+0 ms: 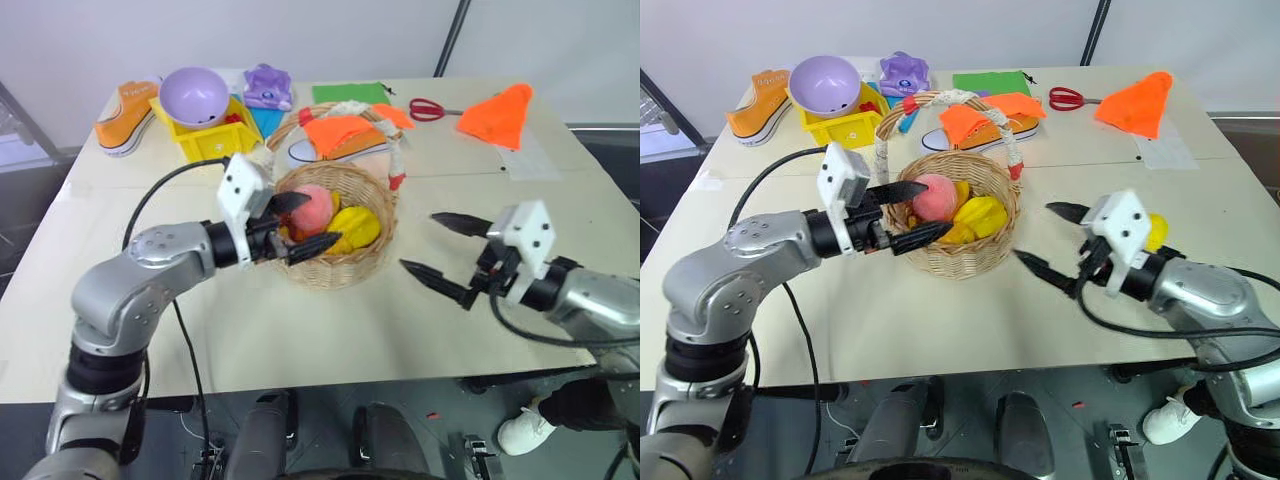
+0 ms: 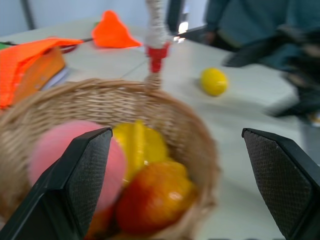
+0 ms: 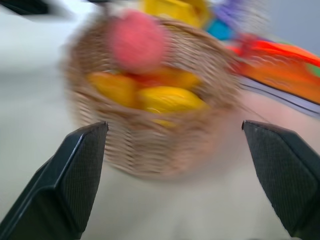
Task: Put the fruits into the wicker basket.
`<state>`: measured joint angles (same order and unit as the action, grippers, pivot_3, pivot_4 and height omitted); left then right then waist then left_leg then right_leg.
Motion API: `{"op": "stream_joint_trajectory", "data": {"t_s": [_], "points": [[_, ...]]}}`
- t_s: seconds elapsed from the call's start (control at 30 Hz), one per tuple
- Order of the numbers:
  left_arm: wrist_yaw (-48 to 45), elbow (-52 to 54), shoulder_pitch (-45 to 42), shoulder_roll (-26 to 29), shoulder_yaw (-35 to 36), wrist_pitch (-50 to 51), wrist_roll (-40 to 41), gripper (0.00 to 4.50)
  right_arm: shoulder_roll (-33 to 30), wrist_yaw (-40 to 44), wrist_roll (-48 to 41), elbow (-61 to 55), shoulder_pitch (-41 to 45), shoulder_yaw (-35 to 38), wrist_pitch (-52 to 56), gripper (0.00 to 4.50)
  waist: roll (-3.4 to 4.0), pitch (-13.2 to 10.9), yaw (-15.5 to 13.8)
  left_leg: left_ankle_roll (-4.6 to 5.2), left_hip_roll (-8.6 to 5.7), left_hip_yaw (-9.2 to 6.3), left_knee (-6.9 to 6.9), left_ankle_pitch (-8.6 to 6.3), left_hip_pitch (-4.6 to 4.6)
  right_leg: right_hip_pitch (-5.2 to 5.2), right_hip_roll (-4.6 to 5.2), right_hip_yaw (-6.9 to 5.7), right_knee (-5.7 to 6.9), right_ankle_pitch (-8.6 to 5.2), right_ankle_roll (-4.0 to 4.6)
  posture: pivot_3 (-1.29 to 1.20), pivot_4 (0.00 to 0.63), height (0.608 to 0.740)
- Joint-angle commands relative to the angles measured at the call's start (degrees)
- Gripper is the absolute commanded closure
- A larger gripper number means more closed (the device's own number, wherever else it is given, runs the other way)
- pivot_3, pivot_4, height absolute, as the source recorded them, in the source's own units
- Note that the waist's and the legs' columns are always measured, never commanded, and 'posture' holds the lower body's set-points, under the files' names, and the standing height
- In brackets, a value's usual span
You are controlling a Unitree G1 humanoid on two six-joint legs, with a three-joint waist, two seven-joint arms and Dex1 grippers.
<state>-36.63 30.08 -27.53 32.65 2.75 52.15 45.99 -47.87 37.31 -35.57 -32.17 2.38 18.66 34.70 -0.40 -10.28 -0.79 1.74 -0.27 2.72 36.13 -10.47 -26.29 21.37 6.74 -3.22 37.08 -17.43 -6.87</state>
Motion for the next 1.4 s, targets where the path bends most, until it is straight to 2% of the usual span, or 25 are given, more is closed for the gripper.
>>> {"op": "stream_joint_trajectory", "data": {"t_s": [0.03,0.13,0.4,0.67,0.77,0.8,0.83,0.87,1.0,1.07,1.13,1.23,1.3,1.4], "points": [[-5.93,4.17,1.82,1.76,0.34,-3.16,2.65,0.07,0.28,-2.93,3.44,8.74,-0.46,5.77,-0.7,0.0,0.0,0.0,-0.04,0.0,0.0,0.01,0.0,0.0,0.0,0.0,0.0,0.0,0.0,0.0,0.0,0.0,0.15,0.74],[-7.62,6.02,2.45,0.51,-1.59,-4.69,3.55,0.07,0.99,-7.31,7.86,16.37,0.18,6.01,-0.55,0.0,0.02,0.01,-0.14,0.0,-0.01,0.02,0.02,0.0,0.0,-0.02,0.01,0.0,-0.02,-0.01,0.04,0.0,0.15,0.74],[-8.5,5.98,1.68,-0.76,-5.59,-6.88,2.29,0.07,7.27,-16.76,12.91,30.26,7.24,5.51,-1.41,0.0,0.24,0.08,0.18,0.01,0.01,0.1,-0.02,0.01,0.04,0.03,-0.15,0.03,0.05,0.01,0.0,0.0,0.15,0.74],[-8.24,5.39,0.72,-0.94,-6.7,-7.58,1.77,0.07,12.57,-19.47,12.95,40.1,14.89,6.07,-1.59,0.0,0.25,0.08,0.09,0.02,0.0,0.13,0.01,0.02,0.04,0.0,-0.25,0.04,0.05,0.01,-0.01,0.0,0.15,0.74],[-7.71,5.7,0.93,-0.66,-6.58,-7.56,1.36,0.0,13.1,-20.27,13.27,41.39,15.98,6.35,-0.57,0.89,0.27,0.07,0.05,0.03,0.0,0.13,0.01,0.02,0.04,0.01,-0.26,0.04,0.06,0.01,-0.02,0.0,0.15,0.74],[-7.58,5.75,1.0,-0.6,-6.45,-7.51,1.33,0.0,13.12,-20.36,13.23,41.31,16.0,6.42,-0.3,1.38,0.27,0.07,0.06,0.03,0.0,0.13,0.01,0.02,0.04,0.0,-0.26,0.04,0.06,0.01,-0.02,0.0,0.15,0.74],[-7.51,5.81,1.19,-0.4,-6.19,-7.48,1.32,0.0,12.65,-20.48,14.06,40.39,15.43,5.78,-0.22,1.76,0.27,0.07,0.08,0.03,0.0,0.13,0.01,0.02,0.04,0.0,-0.26,0.04,0.06,0.01,-0.02,0.0,0.15,0.74],[-7.5,5.83,1.4,-0.21,-5.96,-7.49,1.26,0.0,12.14,-20.49,14.98,39.32,14.79,5.02,-0.31,1.86,0.27,0.07,0.09,0.03,0.0,0.13,0.01,0.02,0.04,0.0,-0.26,0.04,0.06,0.01,-0.02,0.0,0.15,0.74],[-6.99,4.58,3.03,1.16,-3.12,-8.24,0.51,0.0,9.5,-15.98,16.08,29.17,10.76,1.87,-1.64,1.87,0.33,0.05,0.1,0.03,0.01,0.13,-0.01,0.02,0.03,0.03,-0.27,0.05,0.07,0.01,-0.03,0.0,0.15,0.74],[-7.41,1.52,5.82,3.83,0.51,-9.33,-1.13,0.0,6.86,-8.59,12.9,17.67,7.11,-0.53,-1.98,1.87,0.49,0.03,0.31,0.03,0.01,0.13,-0.02,0.02,0.03,0.06,-0.26,0.06,0.07,0.01,-0.03,0.0,0.15,0.74],[-8.94,-1.45,8.6,6.43,3.89,-11.2,-2.23,0.0,5.2,-1.65,5.53,6.1,4.83,-1.68,-0.05,1.87,0.55,0.01,0.66,0.04,0.07,0.16,-0.09,0.01,0.07,0.1,-0.31,0.11,0.1,0.01,-0.03,0.0,0.15,0.74],[-11.07,-4.14,10.51,8.47,6.8,-13.34,-2.3,0.0,4.18,2.01,-4.36,-3.99,4.68,-2.28,4.81,1.87,0.48,0.0,0.52,0.01,0.25,0.11,-0.13,-0.01,0.13,0.07,-0.37,0.1,0.11,0.0,-0.01,0.0,0.15,0.74],[-13.46,-6.53,12.35,10.43,8.58,-16.05,-4.08,0.0,7.65,-1.26,-7.82,-8.02,12.05,-8.6,7.99,1.87,0.38,0.01,0.5,-0.02,0.25,0.07,-0.11,-0.03,0.14,0.03,-0.27,0.08,0.04,-0.01,0.03,0.0,0.15,0.74],[-14.73,-8.19,13.35,11.09,10.03,-18.52,-4.82,0.0,14.39,-8.29,-3.49,-6.63,23.08,-18.69,11.41,1.87,0.41,0.01,1.0,-0.18,0.22,0.09,-0.11,-0.12,0.13,0.28,-0.12,0.17,-0.08,-0.05,0.41,0.0,0.15,0.74]]}}
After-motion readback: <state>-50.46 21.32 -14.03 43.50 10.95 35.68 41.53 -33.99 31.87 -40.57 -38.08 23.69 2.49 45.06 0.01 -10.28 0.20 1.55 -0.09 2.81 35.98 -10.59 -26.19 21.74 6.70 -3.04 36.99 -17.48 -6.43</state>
